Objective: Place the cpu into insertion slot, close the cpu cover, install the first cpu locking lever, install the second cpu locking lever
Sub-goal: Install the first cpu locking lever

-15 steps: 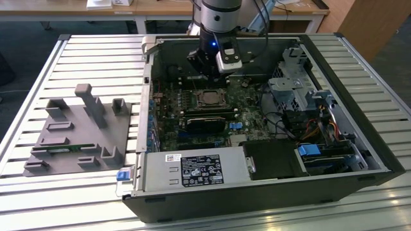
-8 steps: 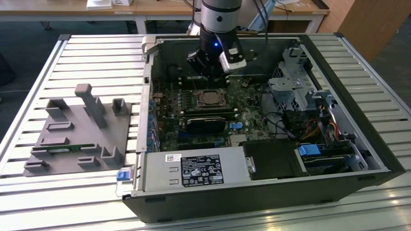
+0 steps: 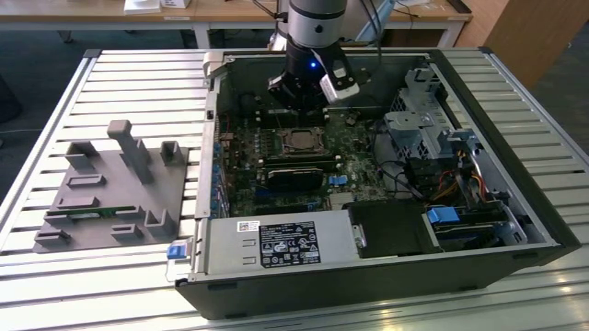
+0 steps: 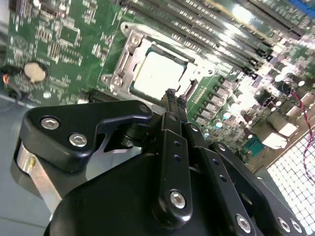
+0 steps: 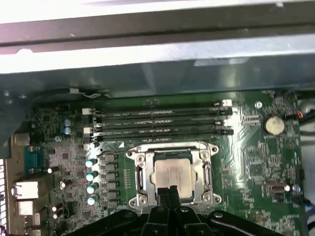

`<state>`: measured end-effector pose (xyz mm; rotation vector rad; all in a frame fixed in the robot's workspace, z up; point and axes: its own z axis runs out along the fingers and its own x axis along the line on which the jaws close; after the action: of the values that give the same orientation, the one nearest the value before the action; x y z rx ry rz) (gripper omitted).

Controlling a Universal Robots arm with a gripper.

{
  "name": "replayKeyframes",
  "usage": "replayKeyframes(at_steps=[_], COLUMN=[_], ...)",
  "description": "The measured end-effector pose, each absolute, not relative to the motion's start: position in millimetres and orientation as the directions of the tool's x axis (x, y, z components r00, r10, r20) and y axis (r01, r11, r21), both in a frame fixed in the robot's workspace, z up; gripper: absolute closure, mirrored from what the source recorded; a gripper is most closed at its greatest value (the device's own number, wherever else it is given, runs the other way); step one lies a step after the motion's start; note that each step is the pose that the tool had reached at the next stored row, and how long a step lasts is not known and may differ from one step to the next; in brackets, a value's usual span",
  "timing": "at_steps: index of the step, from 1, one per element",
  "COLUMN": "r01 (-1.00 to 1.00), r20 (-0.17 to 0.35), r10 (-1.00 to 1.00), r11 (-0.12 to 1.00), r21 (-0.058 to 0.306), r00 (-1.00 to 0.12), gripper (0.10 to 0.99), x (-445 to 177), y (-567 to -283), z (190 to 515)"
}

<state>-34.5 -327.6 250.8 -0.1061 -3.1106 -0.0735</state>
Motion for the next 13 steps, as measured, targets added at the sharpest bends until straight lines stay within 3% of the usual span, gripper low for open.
replayKeyframes(at_steps=[4, 13], r01=[0.036, 0.025], r20=[0.031, 0.025], r10=[0.033, 0.023], r11=[0.996, 0.996], r21=[0.081, 0.086], r00=[-0.999, -0.999], gripper=[0.98, 0.98], x=[-34, -49], y=[-328, -328], z=[250, 250])
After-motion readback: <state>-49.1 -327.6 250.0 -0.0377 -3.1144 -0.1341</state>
